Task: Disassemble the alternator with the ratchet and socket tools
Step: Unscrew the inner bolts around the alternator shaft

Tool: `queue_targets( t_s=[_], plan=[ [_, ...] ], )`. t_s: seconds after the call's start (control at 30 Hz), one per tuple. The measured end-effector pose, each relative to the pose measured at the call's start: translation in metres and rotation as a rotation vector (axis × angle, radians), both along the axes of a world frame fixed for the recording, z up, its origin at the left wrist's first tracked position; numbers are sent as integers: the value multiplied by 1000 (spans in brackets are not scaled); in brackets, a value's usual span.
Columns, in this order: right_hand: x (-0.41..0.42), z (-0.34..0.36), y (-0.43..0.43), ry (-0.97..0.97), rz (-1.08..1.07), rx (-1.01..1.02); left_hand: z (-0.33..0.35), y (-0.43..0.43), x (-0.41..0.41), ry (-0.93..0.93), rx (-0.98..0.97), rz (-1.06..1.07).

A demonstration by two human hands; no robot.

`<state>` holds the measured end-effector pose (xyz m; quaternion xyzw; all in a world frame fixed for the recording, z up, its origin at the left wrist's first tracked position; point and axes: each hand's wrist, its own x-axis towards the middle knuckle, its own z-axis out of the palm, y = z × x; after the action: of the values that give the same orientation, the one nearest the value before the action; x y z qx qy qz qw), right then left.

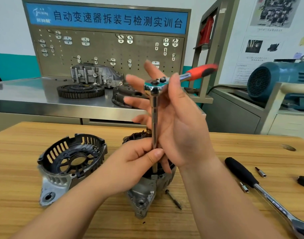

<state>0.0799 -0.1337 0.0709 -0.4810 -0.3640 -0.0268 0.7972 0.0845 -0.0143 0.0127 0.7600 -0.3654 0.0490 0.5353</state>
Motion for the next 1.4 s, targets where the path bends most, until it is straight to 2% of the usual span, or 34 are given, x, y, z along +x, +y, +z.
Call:
queue_targets(
  t_s=[0.13, 0.2, 0.3, 0.4, 0.5, 0.57, 0.7, 0.77, 0.9, 1.0, 1.1, 1.2, 1.33, 1.4],
  plan=[
    [-1, 5, -7, -279, -243, -73, -2, -4, 1, -24, -2, 80],
    [-1, 4, -5, -316, -275, -75, -3, -3, 2, -27, 7, 88],
    [-2, -1, 0, -144, -121, 46, -3, -1, 2, -36, 11, 46],
    [-3, 0, -2, 41, 10, 68, -2, -1, 1, 11, -44, -35],
    [-3, 0, -3, 71, 10, 42, 0, -1, 0, 17, -53, -51],
    [-4, 0, 0, 9, -52, 43, 0, 0, 0, 2, -46, -24],
    [-6, 2, -1, -254, -270, 7, -1, -3, 1, -37, -18, 65],
    [-7, 2, 0, -308, -305, -30, -2, -4, 1, -42, -13, 82],
    [-6, 2, 1, -120, -165, 61, -3, -4, 0, -23, -26, 48],
    [-4, 2, -2, 29, -37, 56, -3, -4, -2, -9, -64, 3],
    [-4, 0, -3, 69, 7, 43, -2, -3, -3, -22, -41, 11],
    [-4, -3, -1, -2, -76, 52, -1, -3, -2, -30, -31, 21],
    [-6, 1, 0, -234, -309, 21, -5, -8, -1, -56, 0, 126],
    [-7, 2, 1, -320, -338, 12, -6, -11, -2, -58, 0, 157]
  ],
)
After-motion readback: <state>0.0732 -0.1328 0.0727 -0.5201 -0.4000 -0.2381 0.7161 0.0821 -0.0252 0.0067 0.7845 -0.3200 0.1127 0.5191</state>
